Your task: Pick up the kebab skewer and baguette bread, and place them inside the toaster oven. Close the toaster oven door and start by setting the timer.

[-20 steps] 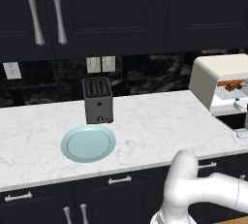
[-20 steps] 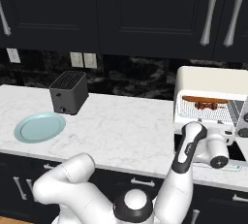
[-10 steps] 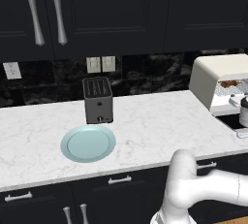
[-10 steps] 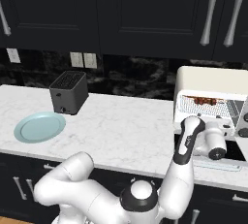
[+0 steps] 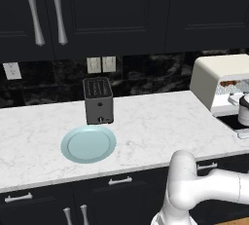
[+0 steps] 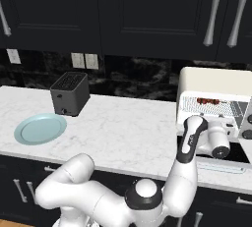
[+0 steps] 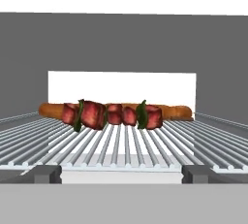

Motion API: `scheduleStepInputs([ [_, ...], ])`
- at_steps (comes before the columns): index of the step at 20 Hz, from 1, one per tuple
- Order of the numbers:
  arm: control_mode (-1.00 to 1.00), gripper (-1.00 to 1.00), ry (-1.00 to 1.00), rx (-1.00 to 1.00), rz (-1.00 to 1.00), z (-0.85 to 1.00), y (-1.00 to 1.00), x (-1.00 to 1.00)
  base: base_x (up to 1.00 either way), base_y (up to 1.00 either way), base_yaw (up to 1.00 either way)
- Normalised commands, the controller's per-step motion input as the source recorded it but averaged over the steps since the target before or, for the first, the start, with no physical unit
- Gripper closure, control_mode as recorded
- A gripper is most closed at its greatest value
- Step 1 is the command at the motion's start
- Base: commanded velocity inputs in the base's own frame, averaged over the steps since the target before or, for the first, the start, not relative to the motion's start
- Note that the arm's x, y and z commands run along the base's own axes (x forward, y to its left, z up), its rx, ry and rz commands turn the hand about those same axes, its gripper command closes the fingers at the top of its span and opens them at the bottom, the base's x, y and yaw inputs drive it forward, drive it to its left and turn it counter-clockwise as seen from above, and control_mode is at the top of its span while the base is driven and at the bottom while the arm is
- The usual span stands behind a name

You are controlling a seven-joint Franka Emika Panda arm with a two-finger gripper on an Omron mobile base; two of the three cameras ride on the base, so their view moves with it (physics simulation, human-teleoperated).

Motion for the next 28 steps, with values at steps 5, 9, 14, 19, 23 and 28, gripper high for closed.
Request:
scheduleStepInputs([
  [5, -1.00, -1.00, 0.00, 0.00, 0.00, 0.00, 0.00, 0.17, 0.00, 0.00, 0.00],
  [9, -1.00, -1.00, 0.00, 0.00, 0.00, 0.00, 0.00, -0.03, 0.00, 0.00, 0.00],
  [14, -1.00, -1.00, 0.00, 0.00, -0.04, 0.04, 0.00, -0.70, 0.00, 0.00, 0.00],
  [19, -1.00, -1.00, 0.00, 0.00, -0.02, 0.05, -0.13, -1.00, 0.00, 0.00, 0.00],
  [23, -1.00, -1.00, 0.04, 0.00, -0.01, 0.00, -0.08, -0.99, 0.00, 0.00, 0.00],
  [28, -1.00, -1.00, 0.12, 0.01, 0.00, -0.01, 0.00, -0.83, 0.00, 0.00, 0.00],
])
